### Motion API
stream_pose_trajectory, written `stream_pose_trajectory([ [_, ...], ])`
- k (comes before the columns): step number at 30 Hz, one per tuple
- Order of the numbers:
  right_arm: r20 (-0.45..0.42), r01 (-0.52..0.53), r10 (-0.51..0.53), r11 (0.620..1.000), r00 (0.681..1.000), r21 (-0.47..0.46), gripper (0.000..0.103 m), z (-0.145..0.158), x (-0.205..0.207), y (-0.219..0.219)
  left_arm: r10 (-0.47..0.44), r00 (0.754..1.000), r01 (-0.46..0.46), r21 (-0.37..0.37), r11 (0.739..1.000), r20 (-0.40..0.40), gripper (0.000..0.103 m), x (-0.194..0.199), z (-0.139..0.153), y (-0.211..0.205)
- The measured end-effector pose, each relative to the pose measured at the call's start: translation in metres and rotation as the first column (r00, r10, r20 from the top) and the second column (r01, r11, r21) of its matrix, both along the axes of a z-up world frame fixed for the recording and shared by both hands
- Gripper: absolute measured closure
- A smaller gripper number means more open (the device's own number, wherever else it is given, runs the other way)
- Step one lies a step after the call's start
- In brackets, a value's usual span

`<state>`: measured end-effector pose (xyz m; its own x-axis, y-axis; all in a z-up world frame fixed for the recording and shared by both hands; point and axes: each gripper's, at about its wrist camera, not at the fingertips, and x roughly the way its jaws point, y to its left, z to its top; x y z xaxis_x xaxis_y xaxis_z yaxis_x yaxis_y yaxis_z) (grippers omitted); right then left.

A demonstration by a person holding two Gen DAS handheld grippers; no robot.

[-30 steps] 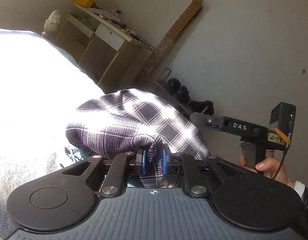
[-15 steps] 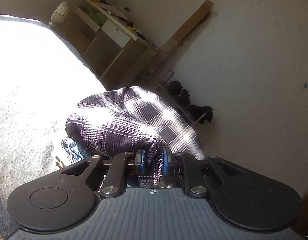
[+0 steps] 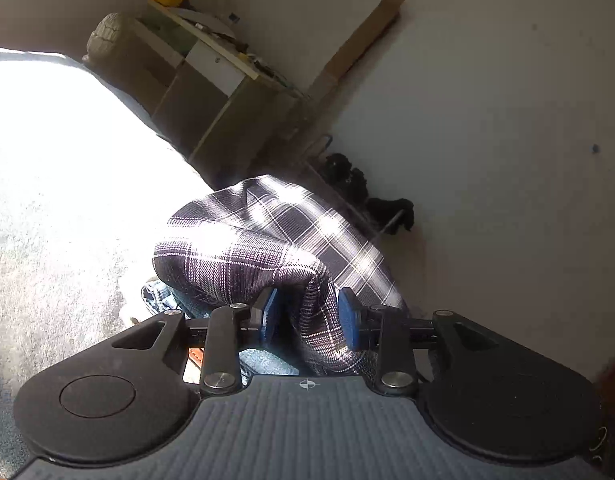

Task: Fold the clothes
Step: 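Carry the plaid pants with both grippers over the stack of folded trousers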

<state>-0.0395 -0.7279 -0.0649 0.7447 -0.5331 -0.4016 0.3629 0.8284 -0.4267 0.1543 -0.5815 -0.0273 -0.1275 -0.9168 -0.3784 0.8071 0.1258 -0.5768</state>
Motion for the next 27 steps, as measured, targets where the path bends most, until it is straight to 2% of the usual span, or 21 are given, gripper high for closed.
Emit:
stream_pose_trajectory([
  [2,0.028,0.013,-0.014,0.998,1.0,0.068,0.08,0.008,-0.004,-0.009,-0.021,0.99,0.017,0.026,1.0,0.14,0.061,-0.005,0.004,0.008],
  [3,0.041,0.017,-0.021,0.995,0.999,0.101,0.081,0.012,-0.006,-0.014,-0.03,0.976,0.021,0.042,0.999,0.215,0.059,-0.008,0.005,0.012],
  [5,0.057,0.022,-0.03,0.989,0.998,0.146,0.081,0.017,-0.008,-0.022,-0.032,0.924,0.002,0.08,0.997,0.38,0.055,-0.017,0.003,0.015],
  [7,0.07,0.024,-0.037,0.984,0.997,0.175,0.081,0.022,-0.011,-0.026,-0.028,0.84,-0.039,0.112,0.993,0.542,0.053,-0.029,-0.001,0.011],
  [10,0.075,0.025,-0.04,0.983,0.996,0.184,0.081,0.025,-0.014,-0.027,-0.05,0.692,-0.044,0.111,0.993,0.721,0.04,-0.049,-0.007,0.002],
  [12,0.072,0.023,-0.037,0.982,0.997,0.185,0.081,0.026,-0.014,-0.028,-0.068,0.621,-0.026,0.107,0.994,0.781,0.035,-0.059,-0.01,-0.006],
  [13,0.069,0.022,-0.035,0.983,0.997,0.184,0.081,0.027,-0.015,-0.028,-0.079,0.596,-0.017,0.111,0.994,0.799,0.034,-0.061,-0.011,-0.012],
  [18,0.055,0.015,-0.025,0.986,0.998,0.166,0.081,0.032,-0.013,-0.032,-0.151,0.532,0.019,0.166,0.986,0.833,0.035,-0.059,-0.016,-0.045],
  [21,0.045,0.005,-0.013,0.983,0.999,0.182,0.082,0.036,-0.013,-0.039,-0.208,0.46,0.048,0.209,0.977,0.863,0.038,-0.059,-0.021,-0.06],
  [25,0.045,-0.001,-0.009,0.976,0.999,0.218,0.083,0.043,-0.015,-0.051,-0.293,0.328,0.089,0.28,0.956,0.898,0.059,-0.063,-0.024,-0.074],
  [27,0.052,0.001,-0.014,0.971,0.999,0.239,0.084,0.049,-0.016,-0.06,-0.33,0.229,0.094,0.317,0.944,0.916,0.067,-0.064,-0.022,-0.081],
])
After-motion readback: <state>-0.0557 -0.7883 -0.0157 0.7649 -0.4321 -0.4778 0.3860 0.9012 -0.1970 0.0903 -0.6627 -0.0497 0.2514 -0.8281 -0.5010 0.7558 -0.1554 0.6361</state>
